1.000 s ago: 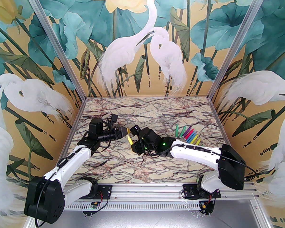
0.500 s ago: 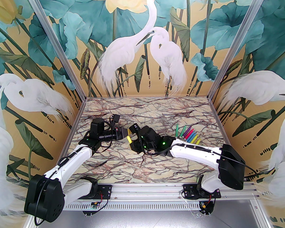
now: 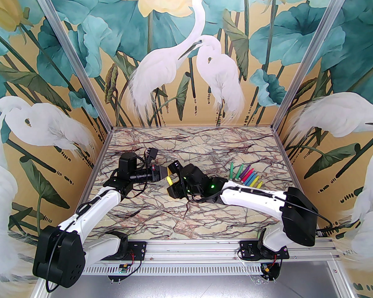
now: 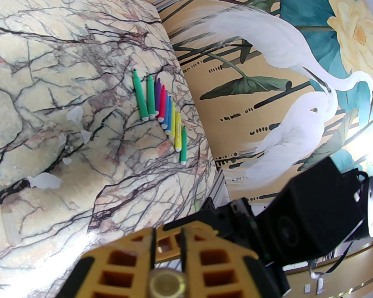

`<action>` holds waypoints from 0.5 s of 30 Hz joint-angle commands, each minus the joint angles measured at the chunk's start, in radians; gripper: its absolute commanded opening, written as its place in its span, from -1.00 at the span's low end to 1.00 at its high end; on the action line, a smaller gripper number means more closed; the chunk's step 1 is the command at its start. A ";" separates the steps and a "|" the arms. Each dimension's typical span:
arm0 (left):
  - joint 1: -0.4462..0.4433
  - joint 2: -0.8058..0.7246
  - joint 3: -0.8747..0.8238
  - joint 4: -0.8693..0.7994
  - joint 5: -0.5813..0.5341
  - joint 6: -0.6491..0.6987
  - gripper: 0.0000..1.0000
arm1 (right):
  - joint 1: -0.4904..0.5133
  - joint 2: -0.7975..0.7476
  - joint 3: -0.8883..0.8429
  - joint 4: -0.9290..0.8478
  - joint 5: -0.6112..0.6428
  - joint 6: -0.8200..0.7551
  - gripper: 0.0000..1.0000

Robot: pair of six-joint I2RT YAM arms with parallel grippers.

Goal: Open the pen caps

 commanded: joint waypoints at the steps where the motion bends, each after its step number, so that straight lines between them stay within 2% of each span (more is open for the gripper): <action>1: -0.010 0.009 0.026 -0.007 0.041 -0.013 -0.78 | -0.006 0.012 0.031 0.022 0.008 -0.006 -0.30; 9: -0.010 0.019 0.030 0.024 0.052 -0.038 -0.80 | -0.011 0.001 0.016 0.012 0.000 -0.008 -0.60; 15: -0.010 0.033 0.053 0.008 -0.014 -0.048 -1.00 | -0.011 -0.055 -0.051 -0.012 0.004 -0.002 -0.74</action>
